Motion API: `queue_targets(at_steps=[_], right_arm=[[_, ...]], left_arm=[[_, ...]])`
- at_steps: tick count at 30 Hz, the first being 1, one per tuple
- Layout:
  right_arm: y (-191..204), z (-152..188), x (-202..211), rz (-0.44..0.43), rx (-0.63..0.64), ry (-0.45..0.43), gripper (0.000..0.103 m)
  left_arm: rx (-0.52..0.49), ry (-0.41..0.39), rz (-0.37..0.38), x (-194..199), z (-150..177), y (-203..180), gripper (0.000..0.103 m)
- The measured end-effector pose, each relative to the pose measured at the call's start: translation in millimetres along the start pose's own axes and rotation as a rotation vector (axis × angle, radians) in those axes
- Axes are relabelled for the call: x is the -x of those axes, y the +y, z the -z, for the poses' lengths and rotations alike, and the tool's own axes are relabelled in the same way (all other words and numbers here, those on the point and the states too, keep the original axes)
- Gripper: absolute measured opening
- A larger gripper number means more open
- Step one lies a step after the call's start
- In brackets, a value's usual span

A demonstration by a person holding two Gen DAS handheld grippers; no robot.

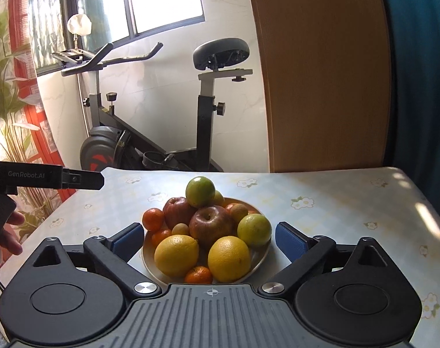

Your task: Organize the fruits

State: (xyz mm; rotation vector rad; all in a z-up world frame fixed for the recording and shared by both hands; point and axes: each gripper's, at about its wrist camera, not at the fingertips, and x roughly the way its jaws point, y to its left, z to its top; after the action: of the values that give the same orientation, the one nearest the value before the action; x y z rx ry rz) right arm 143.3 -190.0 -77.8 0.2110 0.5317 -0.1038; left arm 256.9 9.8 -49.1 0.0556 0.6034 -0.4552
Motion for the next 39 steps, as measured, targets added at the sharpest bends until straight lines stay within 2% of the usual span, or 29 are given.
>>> queue_targets(at_steps=[4, 11, 16, 21, 30, 39], right_arm=[[1.3, -13.8, 17.8, 0.011, -0.011, -0.011, 0.103], [14.8, -27.8, 46.7, 0.002, 0.003, -0.030, 0.103], [27.6, -36.2, 70.7, 0.011, 0.009, -0.045, 0.103], [33.6, -43.8, 92.9, 0.016, 0.015, -0.058, 0.103], [38.4, -51.3, 117.3, 0.018, 0.031, -0.072, 0.103], [41.3, -55.1, 126.3, 0.012, 0.041, -0.091, 0.103]], left_arm=[[-0.031, -0.028, -0.047, 23.4, 4.5, -5.0, 0.103], [-0.080, -0.099, -0.091, 69.3, 6.5, -17.3, 0.103], [-0.072, -0.122, -0.123, 95.3, 5.5, -30.1, 0.103], [-0.063, -0.143, -0.119, 117.8, 3.7, -37.0, 0.103], [-0.035, -0.187, -0.124, 143.8, 2.3, -43.6, 0.103], [-0.040, -0.197, -0.136, 150.4, 3.2, -48.0, 0.103]])
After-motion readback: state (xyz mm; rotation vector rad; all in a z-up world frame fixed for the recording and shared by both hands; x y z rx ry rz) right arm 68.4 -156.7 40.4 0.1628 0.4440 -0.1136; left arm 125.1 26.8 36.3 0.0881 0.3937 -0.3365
